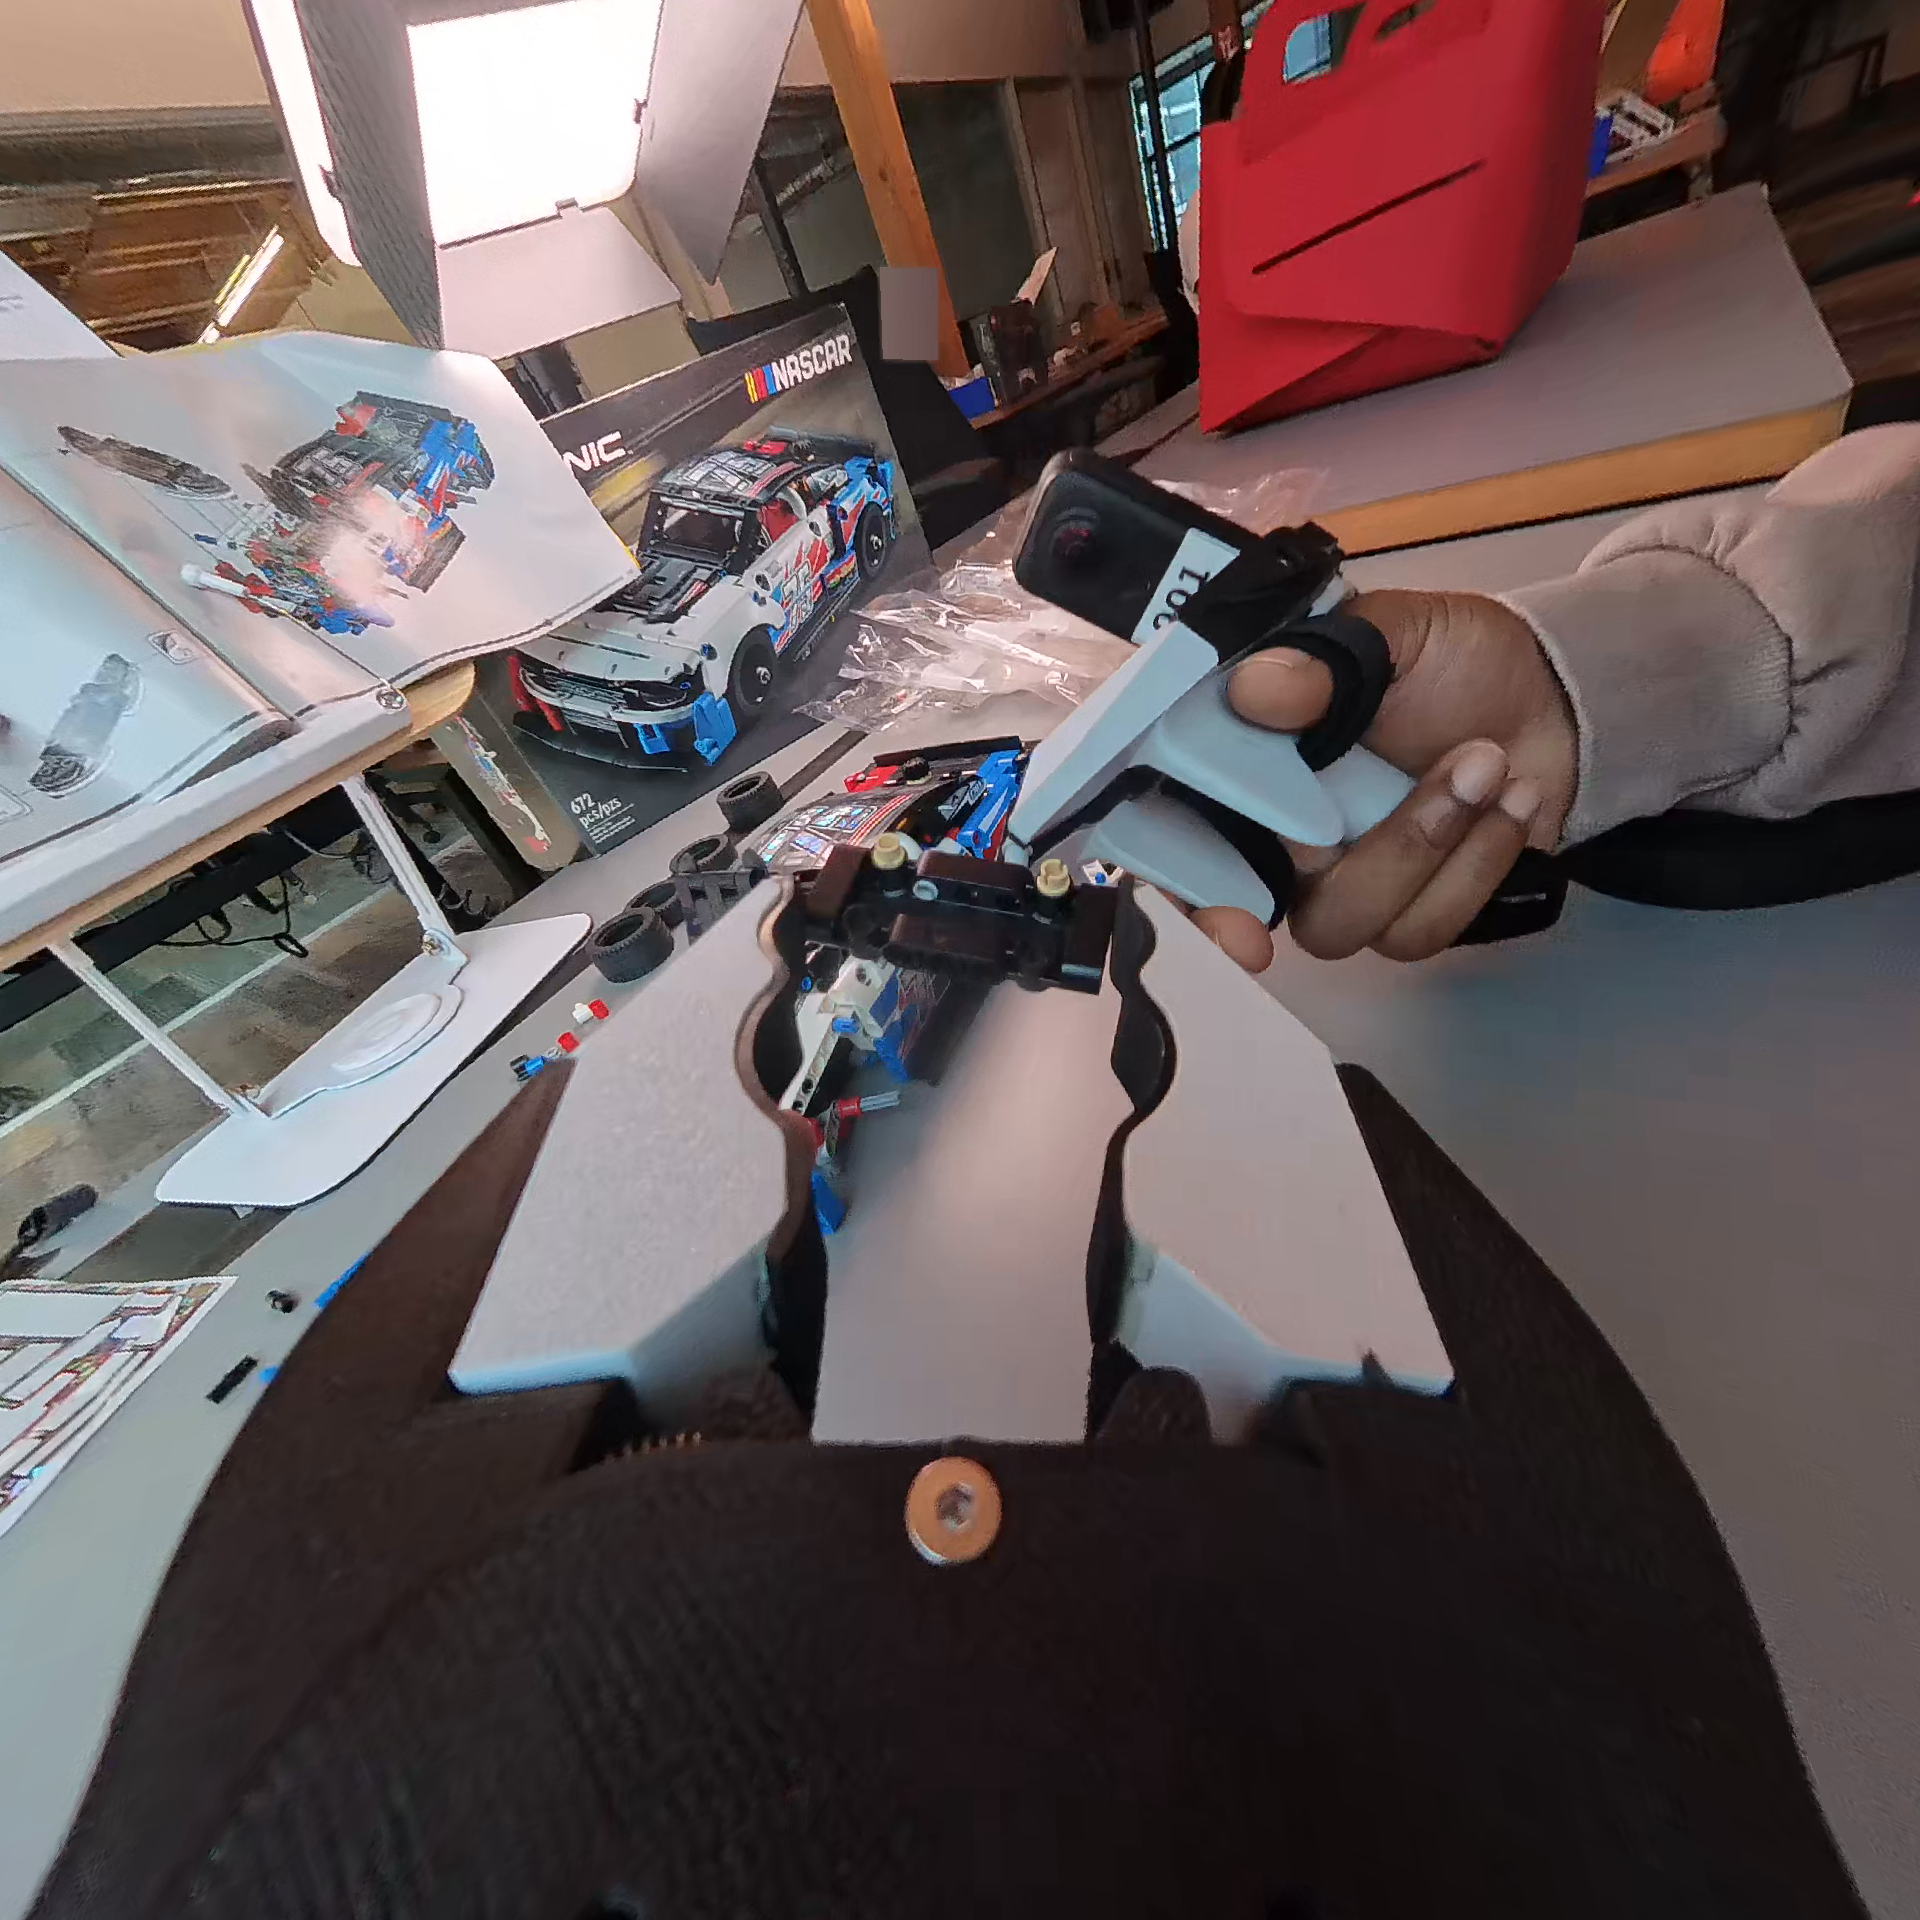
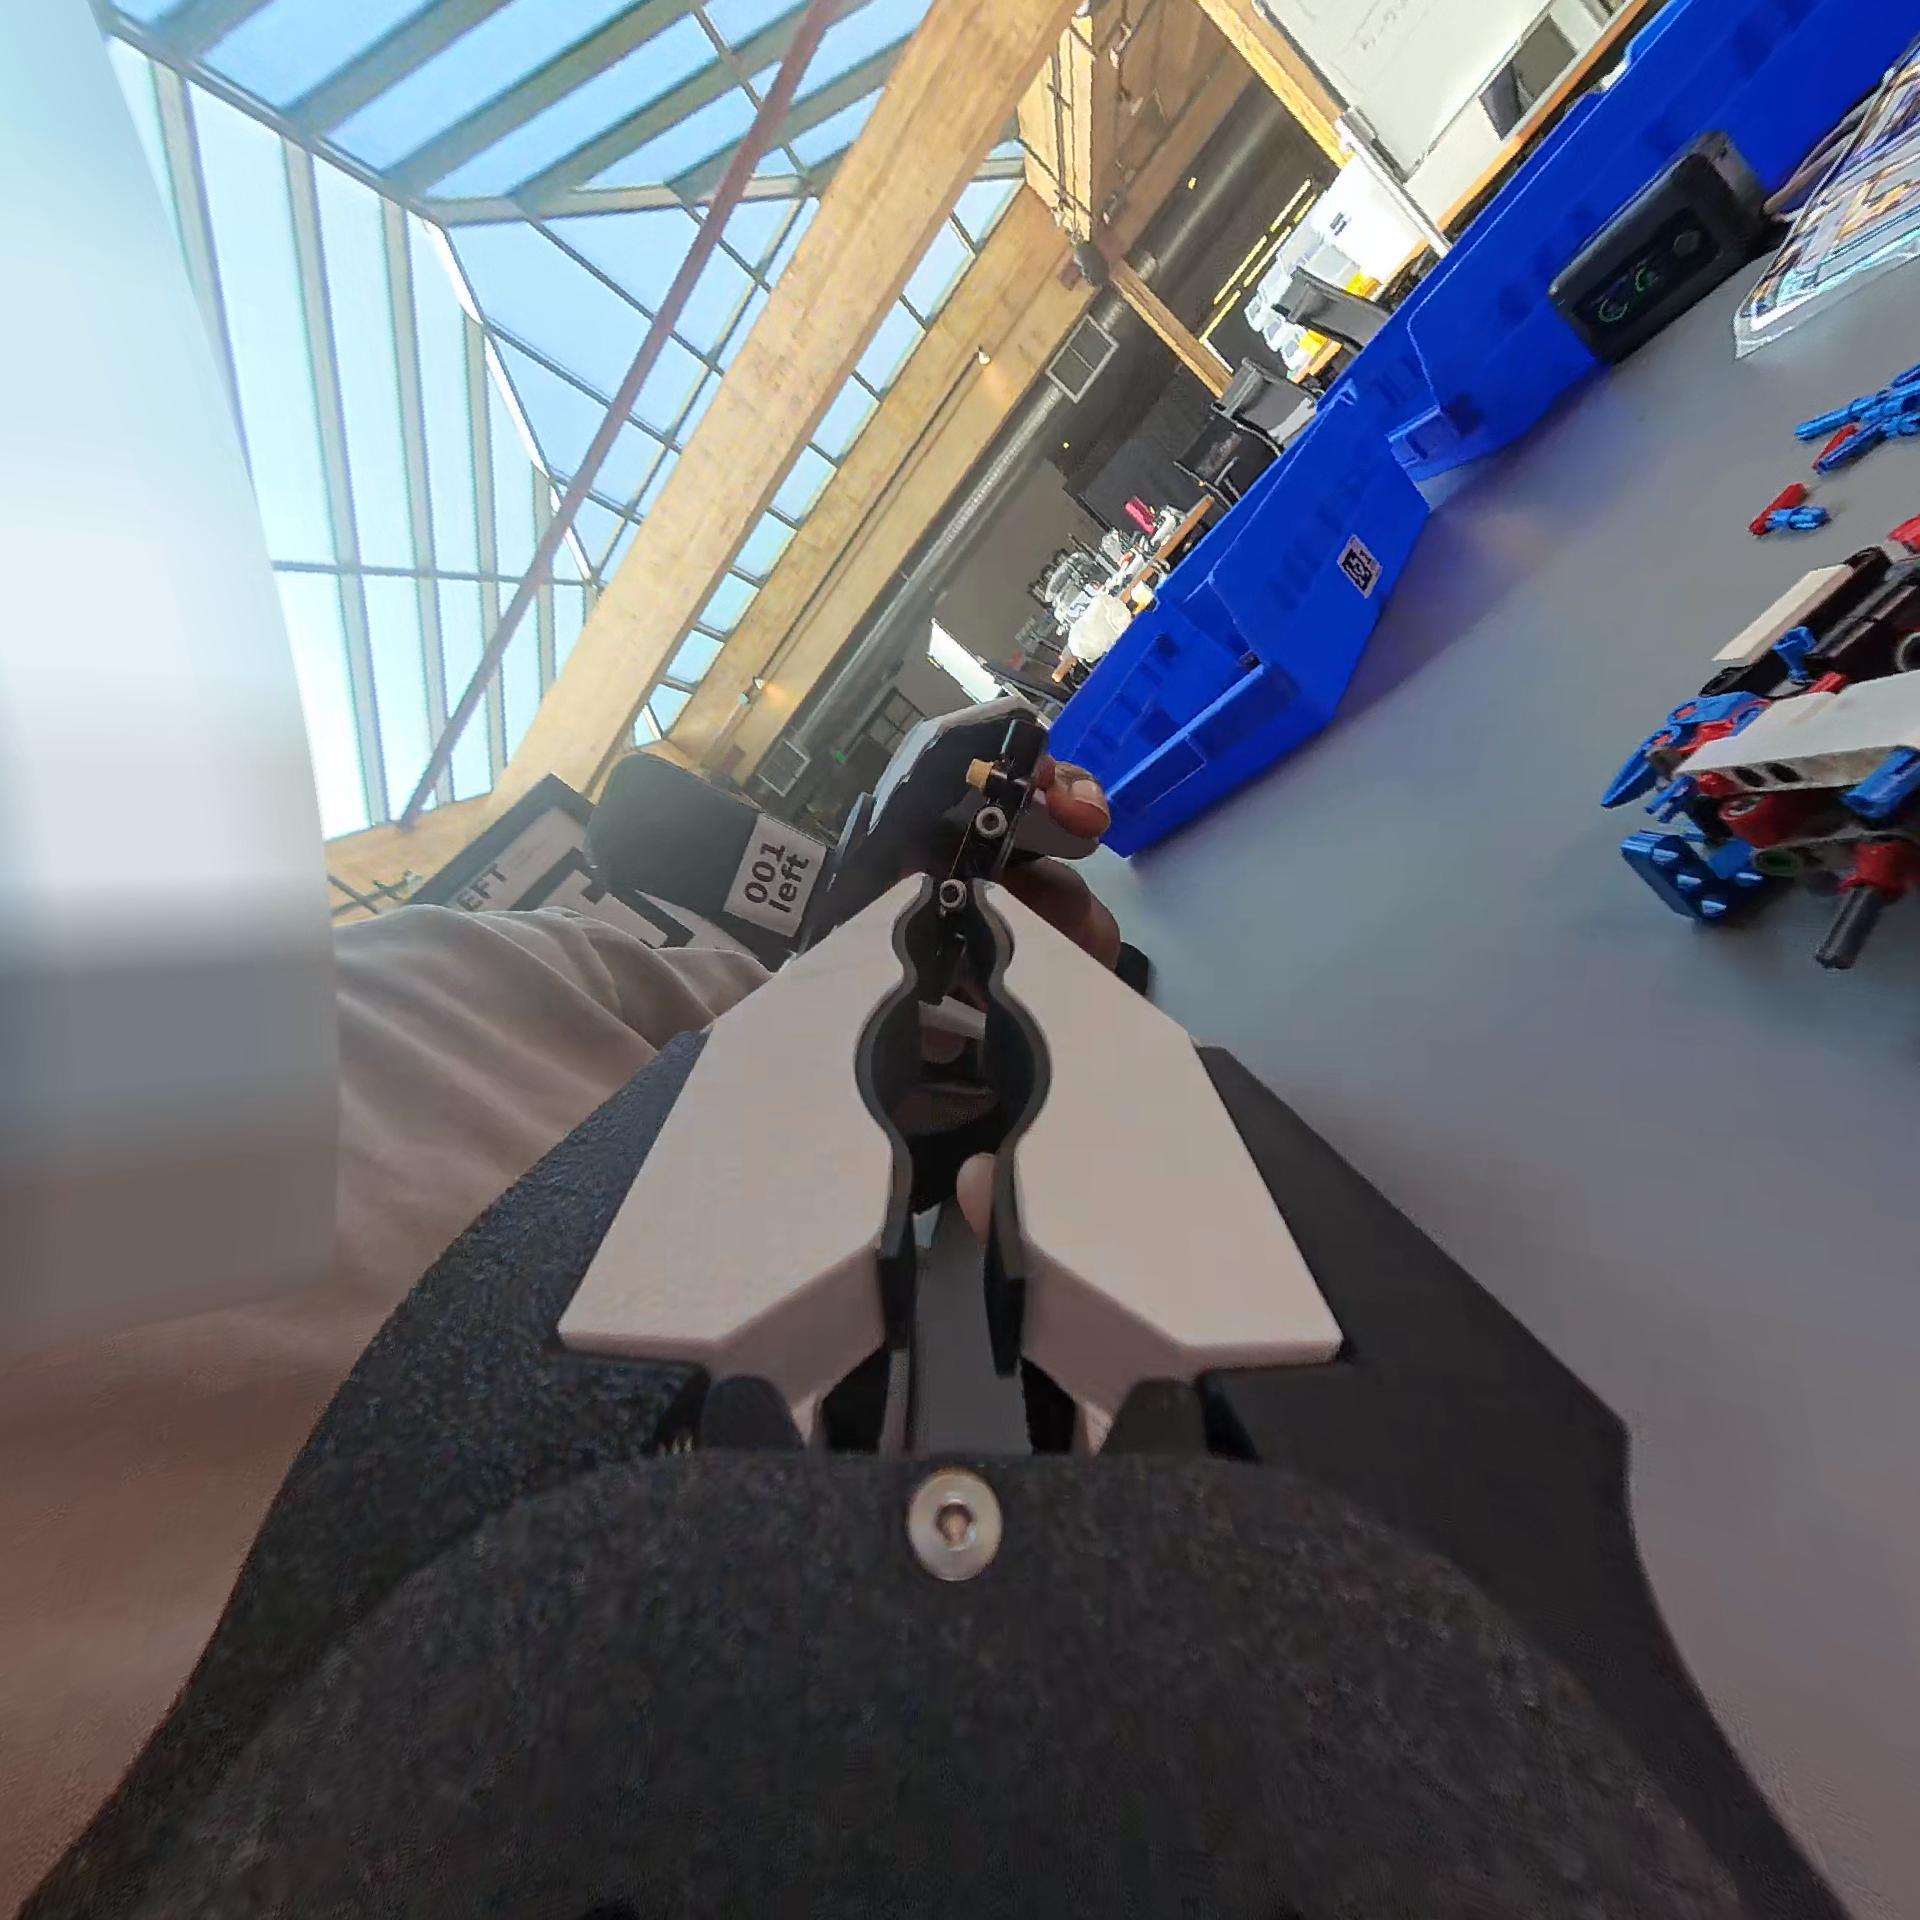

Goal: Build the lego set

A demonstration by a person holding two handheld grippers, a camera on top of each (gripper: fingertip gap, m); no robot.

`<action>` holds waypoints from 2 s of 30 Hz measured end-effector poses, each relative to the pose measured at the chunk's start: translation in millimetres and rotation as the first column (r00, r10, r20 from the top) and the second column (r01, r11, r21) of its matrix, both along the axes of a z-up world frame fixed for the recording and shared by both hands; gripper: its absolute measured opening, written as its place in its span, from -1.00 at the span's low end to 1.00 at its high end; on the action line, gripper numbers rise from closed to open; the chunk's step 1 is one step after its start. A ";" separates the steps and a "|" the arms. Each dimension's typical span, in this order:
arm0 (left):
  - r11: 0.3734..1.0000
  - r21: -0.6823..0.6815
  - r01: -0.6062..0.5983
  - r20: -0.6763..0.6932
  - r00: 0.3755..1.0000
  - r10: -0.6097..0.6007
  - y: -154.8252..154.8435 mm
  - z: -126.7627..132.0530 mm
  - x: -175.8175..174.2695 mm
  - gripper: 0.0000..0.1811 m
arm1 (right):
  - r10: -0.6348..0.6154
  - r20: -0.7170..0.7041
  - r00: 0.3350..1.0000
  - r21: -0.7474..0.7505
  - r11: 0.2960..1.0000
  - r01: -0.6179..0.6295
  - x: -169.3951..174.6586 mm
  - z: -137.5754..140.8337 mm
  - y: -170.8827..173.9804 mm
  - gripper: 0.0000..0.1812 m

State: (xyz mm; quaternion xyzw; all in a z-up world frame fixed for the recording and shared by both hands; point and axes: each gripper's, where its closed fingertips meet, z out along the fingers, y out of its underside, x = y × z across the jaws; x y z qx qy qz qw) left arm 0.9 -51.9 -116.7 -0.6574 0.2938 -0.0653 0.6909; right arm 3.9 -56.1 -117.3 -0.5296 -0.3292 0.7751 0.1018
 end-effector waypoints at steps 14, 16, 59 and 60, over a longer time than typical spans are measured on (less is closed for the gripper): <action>0.985 0.120 0.123 -0.032 0.992 -0.120 -18.6 12.2 21.5 -1.00 | 0.059 0.058 0.997 -0.010 0.998 -0.059 -12.5 -12.8 -25.7 -0.99; 0.970 0.242 0.032 -0.151 0.988 0.005 -12.2 25.1 11.1 -1.00 | 0.018 0.004 1.000 0.011 1.000 -0.018 -14.3 -3.5 -25.6 -0.99; 0.566 -0.159 0.809 0.839 0.413 -0.354 -45.6 18.0 21.3 -0.95 | 0.010 -0.232 0.973 0.465 0.879 0.102 9.5 23.2 -32.9 -0.88; 0.569 -0.157 0.808 0.843 0.409 -0.349 -44.8 18.3 20.7 -0.96 | 0.004 -0.238 0.971 0.478 0.871 0.114 9.4 24.0 -32.9 -0.90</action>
